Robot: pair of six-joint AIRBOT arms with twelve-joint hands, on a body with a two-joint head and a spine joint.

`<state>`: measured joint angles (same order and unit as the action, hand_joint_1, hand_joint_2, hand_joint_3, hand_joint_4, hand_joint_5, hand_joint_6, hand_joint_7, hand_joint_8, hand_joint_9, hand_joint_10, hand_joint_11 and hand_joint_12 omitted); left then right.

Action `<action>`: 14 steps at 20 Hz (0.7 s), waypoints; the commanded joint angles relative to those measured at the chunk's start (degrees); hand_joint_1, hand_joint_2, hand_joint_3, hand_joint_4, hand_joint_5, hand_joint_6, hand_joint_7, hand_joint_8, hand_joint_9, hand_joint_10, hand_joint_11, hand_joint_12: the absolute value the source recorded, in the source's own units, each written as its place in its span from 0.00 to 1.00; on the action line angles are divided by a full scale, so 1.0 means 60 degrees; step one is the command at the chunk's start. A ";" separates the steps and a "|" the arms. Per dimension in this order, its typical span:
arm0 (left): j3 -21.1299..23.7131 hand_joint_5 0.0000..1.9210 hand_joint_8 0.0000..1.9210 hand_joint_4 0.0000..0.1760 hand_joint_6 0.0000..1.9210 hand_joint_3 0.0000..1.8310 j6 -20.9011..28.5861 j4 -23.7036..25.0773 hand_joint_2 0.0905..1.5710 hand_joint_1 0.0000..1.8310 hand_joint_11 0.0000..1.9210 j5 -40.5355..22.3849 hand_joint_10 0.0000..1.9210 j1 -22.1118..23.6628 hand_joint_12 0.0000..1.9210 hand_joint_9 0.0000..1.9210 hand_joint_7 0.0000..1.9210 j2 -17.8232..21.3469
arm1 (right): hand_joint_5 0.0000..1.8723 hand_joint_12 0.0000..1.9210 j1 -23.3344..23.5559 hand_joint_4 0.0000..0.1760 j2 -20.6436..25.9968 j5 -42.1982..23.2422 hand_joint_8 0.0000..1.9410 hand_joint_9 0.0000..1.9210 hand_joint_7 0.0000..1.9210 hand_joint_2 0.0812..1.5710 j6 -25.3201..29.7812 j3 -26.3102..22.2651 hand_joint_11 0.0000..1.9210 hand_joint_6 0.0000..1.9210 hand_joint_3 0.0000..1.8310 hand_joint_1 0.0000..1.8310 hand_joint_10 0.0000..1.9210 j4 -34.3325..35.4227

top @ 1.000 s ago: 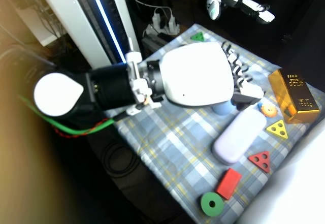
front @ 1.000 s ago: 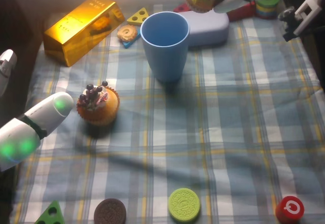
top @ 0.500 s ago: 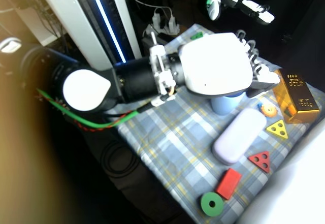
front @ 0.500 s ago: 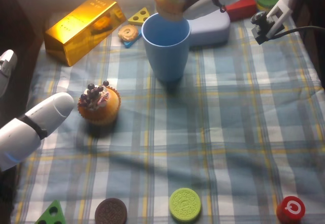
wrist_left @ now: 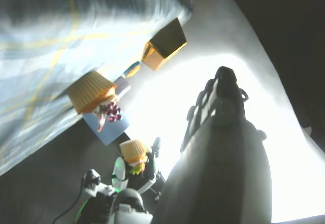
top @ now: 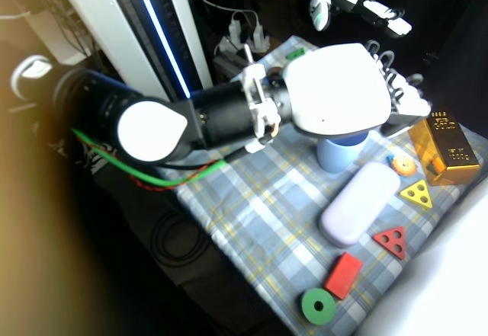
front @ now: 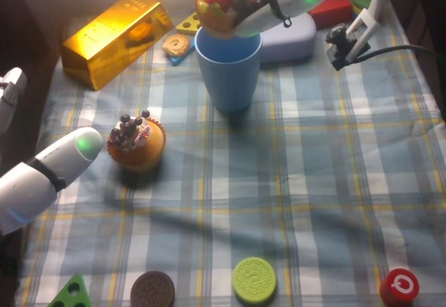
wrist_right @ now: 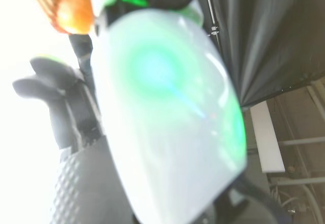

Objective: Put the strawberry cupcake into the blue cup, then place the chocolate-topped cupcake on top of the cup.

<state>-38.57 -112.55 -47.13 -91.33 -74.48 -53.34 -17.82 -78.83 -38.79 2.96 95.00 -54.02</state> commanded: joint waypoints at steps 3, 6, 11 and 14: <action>-0.0049 0.02 0.00 0.13 0.00 0.01 0.0023 0.0435 0.51 0.00 0.00 -0.1094 0.00 0.0097 0.00 0.00 0.02 0.0090 | 0.45 0.94 -0.0020 0.00 -0.0117 -0.0639 0.30 0.24 0.40 0.74 0.0071 0.0097 0.11 0.61 0.00 0.58 0.65 0.0672; -0.0040 0.02 0.00 0.16 0.00 0.00 0.0023 0.0435 0.50 0.00 0.00 -0.1068 0.00 0.0096 0.00 0.00 0.01 0.0092 | 0.46 0.90 -0.0116 0.00 -0.0159 -0.0640 0.28 0.28 0.41 0.74 0.0075 0.0116 0.15 0.61 0.00 0.59 0.59 0.0665; -0.0036 0.02 0.00 0.18 0.00 0.00 0.0023 0.0434 0.49 0.00 0.00 -0.1123 0.00 0.0096 0.00 0.00 0.02 0.0090 | 0.49 0.85 -0.0184 0.00 -0.0177 -0.0638 0.13 0.29 0.44 0.74 0.0123 0.0129 0.13 0.05 0.00 0.41 0.46 0.0665; -0.0038 0.02 0.00 0.16 0.00 0.00 0.0023 0.0434 0.50 0.00 0.00 -0.1097 0.00 0.0096 0.00 0.00 0.02 0.0098 | 0.52 0.79 -0.0207 0.00 -0.0191 -0.0638 0.04 0.33 0.47 0.74 0.0137 0.0137 0.12 0.01 0.00 0.34 0.32 0.0660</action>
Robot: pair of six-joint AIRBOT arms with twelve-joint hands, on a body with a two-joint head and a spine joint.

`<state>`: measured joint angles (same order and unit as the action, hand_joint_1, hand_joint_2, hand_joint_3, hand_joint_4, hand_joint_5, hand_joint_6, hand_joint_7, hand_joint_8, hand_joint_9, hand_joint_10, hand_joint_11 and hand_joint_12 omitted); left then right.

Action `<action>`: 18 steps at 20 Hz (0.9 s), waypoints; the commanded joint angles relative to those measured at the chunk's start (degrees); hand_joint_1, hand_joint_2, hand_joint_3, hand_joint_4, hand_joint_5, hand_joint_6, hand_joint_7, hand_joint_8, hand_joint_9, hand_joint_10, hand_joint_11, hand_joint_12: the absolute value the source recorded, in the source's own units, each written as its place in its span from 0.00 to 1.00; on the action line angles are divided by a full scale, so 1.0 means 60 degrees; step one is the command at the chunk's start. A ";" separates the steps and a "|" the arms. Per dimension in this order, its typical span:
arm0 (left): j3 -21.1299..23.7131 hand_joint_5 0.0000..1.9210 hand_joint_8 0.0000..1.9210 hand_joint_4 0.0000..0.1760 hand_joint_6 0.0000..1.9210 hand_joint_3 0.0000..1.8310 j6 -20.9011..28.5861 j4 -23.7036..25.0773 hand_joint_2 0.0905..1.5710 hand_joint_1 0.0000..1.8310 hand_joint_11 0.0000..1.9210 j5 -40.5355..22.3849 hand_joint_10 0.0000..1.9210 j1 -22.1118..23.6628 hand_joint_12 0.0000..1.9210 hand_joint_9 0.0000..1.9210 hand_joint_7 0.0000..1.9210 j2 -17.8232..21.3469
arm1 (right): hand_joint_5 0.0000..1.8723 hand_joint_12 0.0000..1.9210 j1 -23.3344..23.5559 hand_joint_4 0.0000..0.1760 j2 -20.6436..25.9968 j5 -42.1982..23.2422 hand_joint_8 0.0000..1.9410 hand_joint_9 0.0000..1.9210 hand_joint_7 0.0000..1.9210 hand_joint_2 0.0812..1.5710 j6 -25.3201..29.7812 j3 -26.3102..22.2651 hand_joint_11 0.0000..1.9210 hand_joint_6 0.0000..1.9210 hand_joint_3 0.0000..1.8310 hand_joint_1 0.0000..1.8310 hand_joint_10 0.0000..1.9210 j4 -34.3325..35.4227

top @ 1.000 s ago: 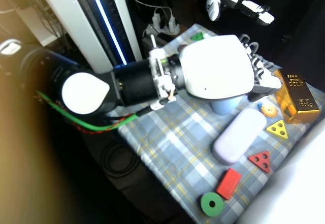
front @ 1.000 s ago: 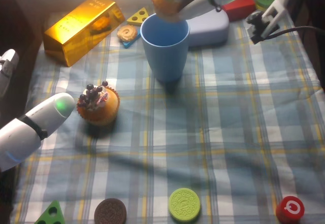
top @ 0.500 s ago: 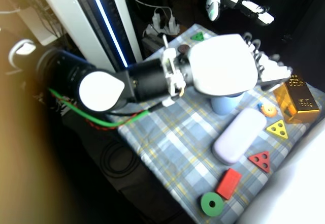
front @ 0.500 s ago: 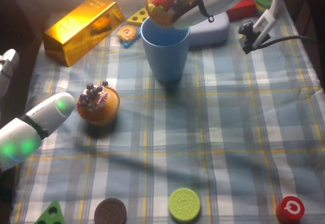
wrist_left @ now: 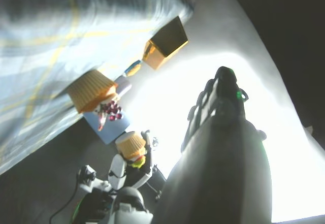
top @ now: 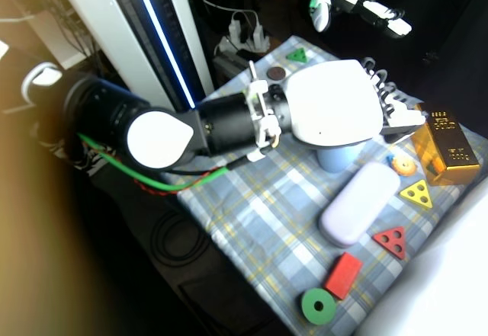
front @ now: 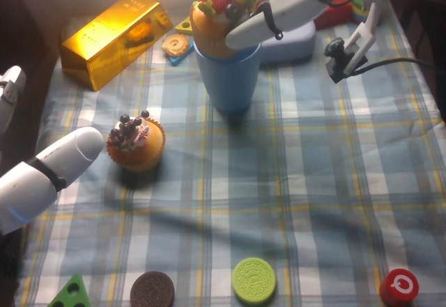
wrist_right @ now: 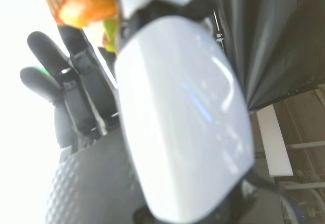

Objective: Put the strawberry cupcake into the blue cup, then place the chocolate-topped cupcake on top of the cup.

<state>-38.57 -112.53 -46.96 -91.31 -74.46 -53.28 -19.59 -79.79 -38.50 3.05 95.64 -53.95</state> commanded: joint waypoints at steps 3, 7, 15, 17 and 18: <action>-0.0041 0.02 0.00 0.24 0.00 0.00 0.0019 0.0404 0.49 0.00 0.00 -0.1085 0.00 0.0093 0.00 0.00 0.02 0.0082 | 0.47 0.81 0.0088 0.00 -0.0031 -0.0687 0.01 0.30 0.46 0.74 0.0165 0.0031 0.08 0.00 0.00 0.35 0.31 0.0610; -0.0040 0.02 0.00 0.29 0.00 0.00 0.0019 0.0404 0.48 0.00 0.00 -0.1081 0.00 0.0093 0.00 0.00 0.02 0.0084 | 0.47 0.78 0.0088 0.00 -0.0030 -0.0686 0.00 0.34 0.46 0.71 0.0177 0.0031 0.09 0.00 0.00 0.31 0.23 0.0583; -0.0037 0.03 0.00 0.10 0.00 0.01 0.0019 0.0403 0.51 0.00 0.00 -0.1060 0.00 0.0094 0.00 0.00 0.02 0.0079 | 0.40 0.72 0.0088 0.00 -0.0028 -0.0681 0.00 0.32 0.36 0.71 0.0189 0.0033 0.03 0.00 0.00 0.38 0.03 0.0386; -0.0037 0.02 0.00 0.24 0.00 0.00 0.0019 0.0401 0.49 0.00 0.00 -0.1059 0.00 0.0094 0.00 0.00 0.02 0.0073 | 0.40 0.73 0.0089 0.00 -0.0026 -0.0680 0.00 0.30 0.35 0.70 0.0189 0.0045 0.01 0.00 0.00 0.37 0.01 0.0300; -0.0035 0.02 0.00 0.24 0.00 0.00 0.0019 0.0400 0.49 0.00 0.00 -0.1055 0.00 0.0094 0.00 0.00 0.02 0.0069 | 0.36 0.76 0.0089 0.00 -0.0026 -0.0675 0.00 0.30 0.32 0.71 0.0189 0.0071 0.01 0.00 0.00 0.32 0.01 0.0246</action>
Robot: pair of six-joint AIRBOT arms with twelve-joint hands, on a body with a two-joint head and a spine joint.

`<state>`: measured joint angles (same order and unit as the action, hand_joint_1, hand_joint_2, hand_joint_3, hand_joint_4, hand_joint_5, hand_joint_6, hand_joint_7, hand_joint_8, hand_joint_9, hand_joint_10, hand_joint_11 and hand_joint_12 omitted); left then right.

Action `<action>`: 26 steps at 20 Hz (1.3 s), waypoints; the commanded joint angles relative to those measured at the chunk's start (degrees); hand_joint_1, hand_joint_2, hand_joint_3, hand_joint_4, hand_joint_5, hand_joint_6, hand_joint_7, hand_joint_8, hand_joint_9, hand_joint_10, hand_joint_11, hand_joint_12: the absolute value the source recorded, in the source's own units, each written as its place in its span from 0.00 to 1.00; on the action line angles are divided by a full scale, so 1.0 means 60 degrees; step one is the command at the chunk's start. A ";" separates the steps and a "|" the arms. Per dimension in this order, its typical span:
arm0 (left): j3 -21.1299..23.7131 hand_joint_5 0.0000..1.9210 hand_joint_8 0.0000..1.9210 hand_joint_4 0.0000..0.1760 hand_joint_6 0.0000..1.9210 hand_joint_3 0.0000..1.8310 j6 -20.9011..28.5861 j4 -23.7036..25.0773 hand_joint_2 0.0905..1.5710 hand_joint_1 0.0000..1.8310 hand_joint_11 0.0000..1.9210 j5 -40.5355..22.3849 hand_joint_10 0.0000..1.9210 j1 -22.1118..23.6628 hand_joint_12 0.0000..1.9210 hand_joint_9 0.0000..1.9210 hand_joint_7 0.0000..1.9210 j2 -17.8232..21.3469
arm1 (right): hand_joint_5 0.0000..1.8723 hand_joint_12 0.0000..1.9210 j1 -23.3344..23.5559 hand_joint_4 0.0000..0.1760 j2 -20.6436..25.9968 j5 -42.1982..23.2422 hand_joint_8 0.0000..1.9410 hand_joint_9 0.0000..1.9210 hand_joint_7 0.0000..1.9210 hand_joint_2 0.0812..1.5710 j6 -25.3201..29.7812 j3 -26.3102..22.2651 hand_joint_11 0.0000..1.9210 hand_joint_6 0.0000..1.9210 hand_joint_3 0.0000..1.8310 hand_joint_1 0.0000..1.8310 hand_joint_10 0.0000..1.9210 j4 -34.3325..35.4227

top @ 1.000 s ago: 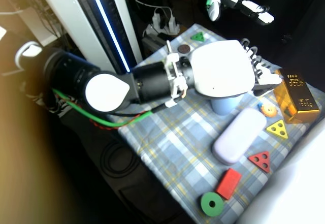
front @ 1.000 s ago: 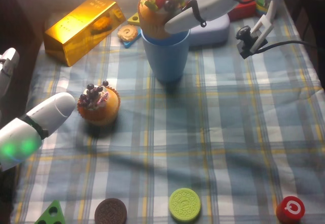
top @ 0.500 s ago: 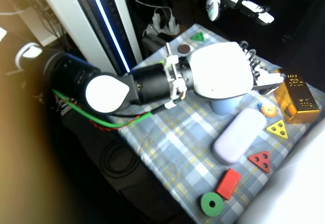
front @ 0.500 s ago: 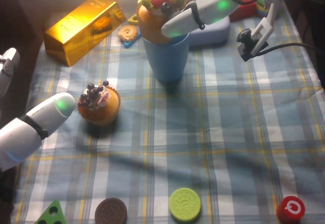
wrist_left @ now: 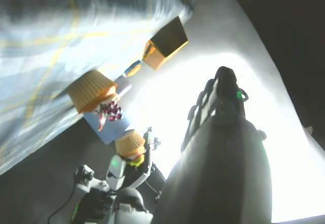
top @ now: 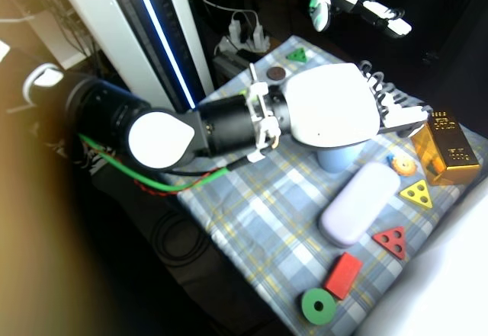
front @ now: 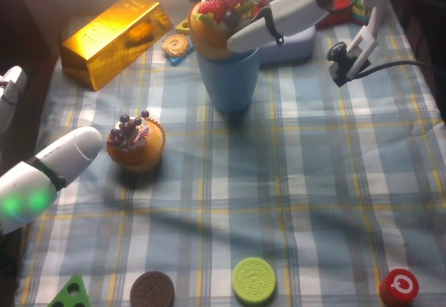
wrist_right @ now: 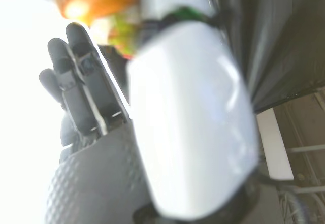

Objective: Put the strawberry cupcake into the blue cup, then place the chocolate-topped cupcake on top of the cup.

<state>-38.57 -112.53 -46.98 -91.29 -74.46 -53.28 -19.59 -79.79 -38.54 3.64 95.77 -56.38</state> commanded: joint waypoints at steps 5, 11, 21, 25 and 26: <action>-0.0039 0.02 0.00 0.14 0.00 0.00 0.0019 0.0398 0.49 0.00 0.00 -0.1039 0.00 0.0093 0.00 0.00 0.02 0.0071 | 0.32 0.68 0.0091 0.00 -0.0027 -0.0629 0.01 0.37 0.36 0.70 0.0090 0.0136 0.10 0.00 0.00 0.34 0.02 0.0543; -0.0032 0.03 0.00 0.06 0.00 0.00 0.0019 0.0390 0.49 0.00 0.00 -0.1042 0.00 0.0093 0.00 0.00 0.02 0.0069 | 0.32 0.77 0.0090 0.00 -0.0023 -0.0431 0.00 0.36 0.35 0.71 0.0090 0.0136 0.10 0.00 0.00 0.32 0.00 0.0274; -0.0029 0.02 0.00 0.15 0.00 0.00 0.0019 0.0384 0.48 0.00 0.00 -0.1026 0.00 0.0092 0.00 0.00 0.03 0.0102 | 0.00 0.06 0.0094 0.50 0.0568 -0.0418 0.00 0.00 0.00 0.52 -0.0014 -0.0299 0.00 0.00 0.00 0.03 0.00 0.0512; -0.0047 0.01 0.00 0.09 0.00 0.00 0.0019 0.0493 0.48 0.00 0.00 -0.0809 0.00 0.0157 0.00 0.00 0.02 0.0196 | 0.00 0.00 0.0094 0.91 0.1440 -0.0271 0.00 0.00 0.00 0.55 -0.0876 -0.1095 0.00 0.00 0.01 0.03 0.00 0.0913; -0.0071 0.01 0.00 0.06 0.00 0.00 0.0019 0.0550 0.48 0.00 0.00 -0.0744 0.00 0.0179 0.00 0.00 0.01 0.0213 | 0.00 0.00 0.0093 0.94 0.1600 -0.0277 0.00 0.00 0.00 0.56 -0.0946 -0.1268 0.00 0.00 0.01 0.04 0.00 0.1030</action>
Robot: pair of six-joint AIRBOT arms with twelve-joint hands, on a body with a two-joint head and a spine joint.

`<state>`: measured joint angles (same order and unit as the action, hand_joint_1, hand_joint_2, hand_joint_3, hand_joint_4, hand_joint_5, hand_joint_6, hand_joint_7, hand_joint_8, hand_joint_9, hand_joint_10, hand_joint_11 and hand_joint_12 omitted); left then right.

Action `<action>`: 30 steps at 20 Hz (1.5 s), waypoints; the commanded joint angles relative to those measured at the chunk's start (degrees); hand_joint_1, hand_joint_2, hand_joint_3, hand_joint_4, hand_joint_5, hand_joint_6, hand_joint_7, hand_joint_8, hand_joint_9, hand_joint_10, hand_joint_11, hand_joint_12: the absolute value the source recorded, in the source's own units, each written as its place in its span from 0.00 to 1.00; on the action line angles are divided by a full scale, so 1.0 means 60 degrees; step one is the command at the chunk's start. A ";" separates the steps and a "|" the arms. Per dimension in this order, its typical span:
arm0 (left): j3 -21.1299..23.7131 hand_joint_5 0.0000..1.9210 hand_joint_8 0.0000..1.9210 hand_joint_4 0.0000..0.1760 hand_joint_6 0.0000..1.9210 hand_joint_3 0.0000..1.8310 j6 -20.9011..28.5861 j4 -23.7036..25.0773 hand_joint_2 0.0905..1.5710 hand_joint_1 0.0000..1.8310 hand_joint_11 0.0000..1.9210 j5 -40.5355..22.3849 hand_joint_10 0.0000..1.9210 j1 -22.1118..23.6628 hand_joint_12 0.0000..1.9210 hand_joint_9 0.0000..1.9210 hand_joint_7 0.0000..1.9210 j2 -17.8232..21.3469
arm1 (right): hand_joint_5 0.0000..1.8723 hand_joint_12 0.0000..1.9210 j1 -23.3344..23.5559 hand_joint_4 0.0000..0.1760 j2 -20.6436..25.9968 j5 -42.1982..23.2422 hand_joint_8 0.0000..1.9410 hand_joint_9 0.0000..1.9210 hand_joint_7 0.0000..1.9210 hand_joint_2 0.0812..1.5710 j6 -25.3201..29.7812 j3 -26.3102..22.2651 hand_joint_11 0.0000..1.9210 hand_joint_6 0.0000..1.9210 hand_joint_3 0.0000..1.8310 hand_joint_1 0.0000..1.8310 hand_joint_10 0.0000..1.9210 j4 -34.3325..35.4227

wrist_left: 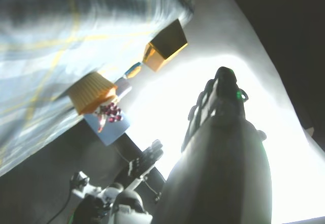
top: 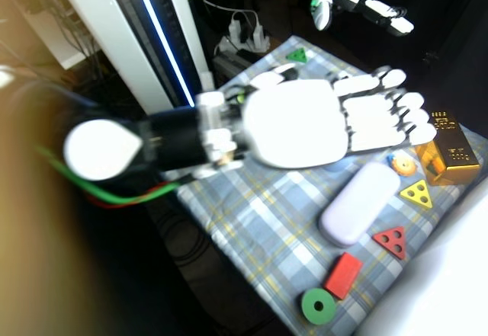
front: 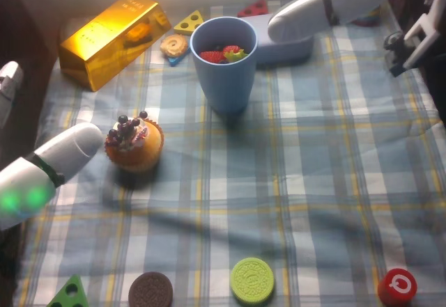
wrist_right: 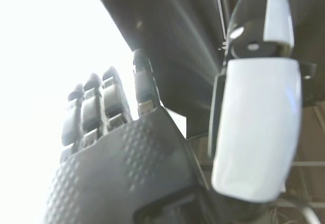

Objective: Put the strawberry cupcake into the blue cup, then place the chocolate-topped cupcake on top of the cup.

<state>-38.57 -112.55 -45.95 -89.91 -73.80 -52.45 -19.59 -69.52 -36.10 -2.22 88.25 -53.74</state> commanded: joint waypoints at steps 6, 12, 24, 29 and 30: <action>-0.0286 0.01 0.00 0.02 0.00 0.00 0.0025 0.0660 0.49 0.03 0.00 -0.0423 0.00 0.0271 0.00 0.00 0.00 0.0235 | 0.00 0.00 -0.0061 0.78 0.1381 -0.0703 0.00 0.00 0.00 0.63 -0.0553 -0.1199 0.00 0.00 0.01 0.01 0.00 0.0976; -0.0973 0.01 0.00 0.47 0.00 0.00 0.0753 0.0986 0.44 0.12 0.00 0.0690 0.00 0.0634 0.00 0.00 0.00 0.0225 | 0.00 0.00 -0.0870 0.81 0.3037 -0.0822 0.00 0.00 0.00 0.53 -0.0919 -0.2392 0.00 0.00 0.00 0.04 0.00 0.2027; -0.2063 0.09 0.00 0.71 0.00 0.00 0.1354 0.1682 0.43 0.27 0.00 0.2617 0.00 0.1393 0.00 0.00 0.01 -0.0062 | 0.00 0.00 -0.3824 0.55 0.5116 -0.2283 0.00 0.00 0.00 0.53 -0.4356 -0.4656 0.00 0.00 0.00 0.06 0.00 0.6125; -0.2455 0.14 0.01 0.69 0.01 0.00 0.1353 0.2318 0.42 0.32 0.00 0.3815 0.01 0.1954 0.00 0.04 0.10 -0.0504 | 0.00 0.00 -0.6126 0.04 0.5272 -0.3742 0.00 0.00 0.00 0.57 -0.5024 -0.5173 0.00 0.00 0.01 0.06 0.00 0.8052; -0.2555 0.14 0.01 0.65 0.01 0.00 0.1353 0.2393 0.42 0.33 0.00 0.4022 0.01 0.2083 0.00 0.04 0.10 -0.0634 | 0.00 0.00 -0.6373 0.06 0.5291 -0.3962 0.00 0.00 0.00 0.56 -0.5049 -0.5222 0.00 0.00 0.01 0.06 0.00 0.8284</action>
<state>-53.87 -104.90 -33.28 -59.51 -61.58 -56.58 -59.16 -38.04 -51.70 -32.75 56.73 -6.31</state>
